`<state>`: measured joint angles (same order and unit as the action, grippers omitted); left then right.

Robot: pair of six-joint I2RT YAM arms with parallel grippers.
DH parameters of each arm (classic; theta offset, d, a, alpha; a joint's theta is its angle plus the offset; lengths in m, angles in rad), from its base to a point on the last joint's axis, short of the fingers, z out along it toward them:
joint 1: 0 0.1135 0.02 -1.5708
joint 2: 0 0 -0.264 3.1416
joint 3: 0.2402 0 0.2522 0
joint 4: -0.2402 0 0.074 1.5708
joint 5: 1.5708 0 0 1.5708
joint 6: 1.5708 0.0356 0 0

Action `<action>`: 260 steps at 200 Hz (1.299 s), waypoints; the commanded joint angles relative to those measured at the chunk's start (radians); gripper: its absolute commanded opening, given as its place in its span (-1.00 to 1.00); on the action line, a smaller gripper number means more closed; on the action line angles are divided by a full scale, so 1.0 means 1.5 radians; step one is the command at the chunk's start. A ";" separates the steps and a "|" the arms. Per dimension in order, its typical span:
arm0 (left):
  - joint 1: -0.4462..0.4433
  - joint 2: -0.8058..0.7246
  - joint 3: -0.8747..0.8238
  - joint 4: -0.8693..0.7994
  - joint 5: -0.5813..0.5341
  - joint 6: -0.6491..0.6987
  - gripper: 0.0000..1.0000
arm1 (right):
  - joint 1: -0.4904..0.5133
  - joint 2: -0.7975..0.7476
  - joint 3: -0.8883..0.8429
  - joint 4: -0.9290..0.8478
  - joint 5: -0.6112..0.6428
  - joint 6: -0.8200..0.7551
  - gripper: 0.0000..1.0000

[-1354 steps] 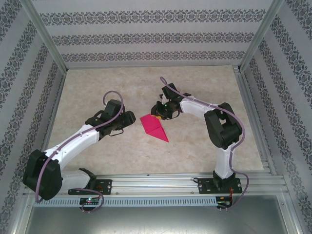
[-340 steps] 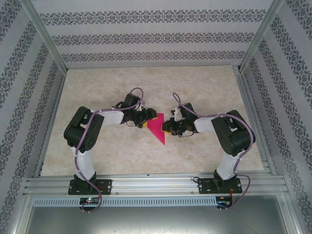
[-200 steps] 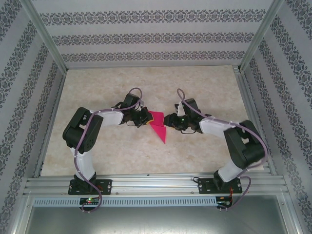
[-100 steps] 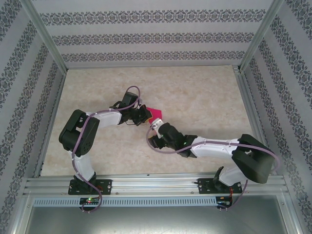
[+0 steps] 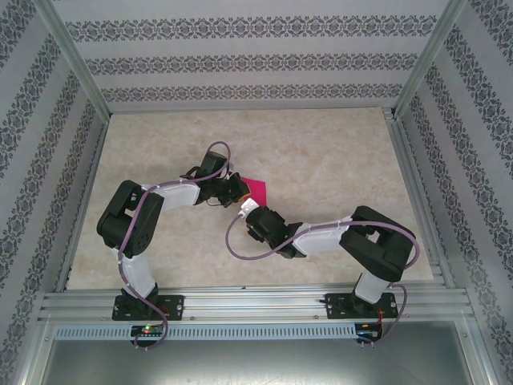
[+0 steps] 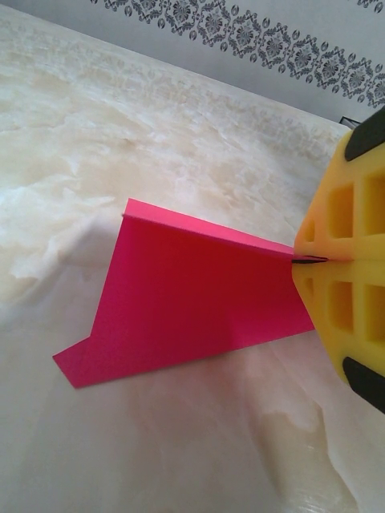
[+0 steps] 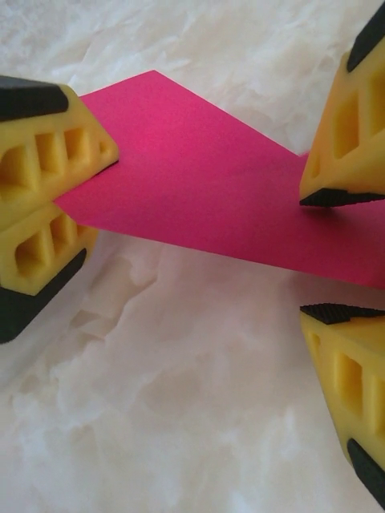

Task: Fold a paper plane with a square sheet of paper (pick it up from the middle)
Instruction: Fold the wing for the fifth time at the center of the table.

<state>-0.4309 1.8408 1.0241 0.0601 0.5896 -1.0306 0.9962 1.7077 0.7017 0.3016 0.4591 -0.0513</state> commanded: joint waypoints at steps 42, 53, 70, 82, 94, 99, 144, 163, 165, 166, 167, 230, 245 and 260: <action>-0.003 -0.015 -0.009 -0.027 -0.008 -0.008 -0.99 | 0.009 0.024 0.006 0.049 0.057 -0.013 -0.40; -0.003 -0.015 -0.009 -0.030 -0.009 -0.008 -0.99 | 0.009 0.027 0.005 0.048 0.056 -0.010 -0.46; -0.003 -0.016 -0.007 -0.037 -0.010 -0.007 -0.99 | 0.009 0.025 0.004 0.046 0.057 -0.005 -0.51; -0.003 -0.018 -0.007 -0.037 -0.012 -0.007 -0.99 | 0.008 0.024 0.001 0.049 0.055 -0.002 -0.57; -0.003 -0.019 -0.008 -0.039 -0.014 -0.008 -0.99 | 0.007 0.025 0.003 0.046 0.052 -0.001 -0.66; -0.003 -0.020 -0.008 -0.040 -0.015 -0.008 -0.98 | 0.006 0.026 0.003 0.045 0.051 0.000 -0.71; -0.003 -0.034 -0.008 -0.057 -0.028 -0.008 -0.76 | -0.002 0.027 0.000 0.043 0.027 0.010 -0.96; -0.003 -0.046 -0.001 -0.090 -0.048 0.005 -0.70 | -0.009 0.024 -0.004 0.052 0.002 0.015 -1.00; -0.002 -0.047 0.000 -0.094 -0.052 0.007 -0.69 | -0.011 0.023 -0.005 0.052 -0.004 0.016 -1.00; -0.003 -0.048 0.000 -0.096 -0.054 0.009 -0.68 | -0.012 0.022 -0.005 0.054 -0.007 0.018 -1.00; -0.003 -0.048 0.001 -0.098 -0.055 0.009 -0.68 | -0.013 0.021 -0.006 0.055 -0.011 0.019 -1.00; 0.002 -0.141 -0.016 -0.204 -0.185 0.045 -0.15 | -0.103 -0.038 -0.041 0.084 -0.248 0.112 -1.00; 0.003 -0.169 -0.029 -0.217 -0.218 0.045 0.00 | -0.131 -0.046 -0.051 0.101 -0.313 0.144 -1.00; 0.004 -0.193 -0.039 -0.220 -0.241 0.043 0.07 | -0.154 -0.046 -0.053 0.110 -0.375 0.169 -1.00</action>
<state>-0.4297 1.6077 0.9981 -0.1925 0.3367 -0.9833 0.8070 1.6608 0.6395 0.4088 0.1024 0.1028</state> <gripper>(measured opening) 0.511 0.054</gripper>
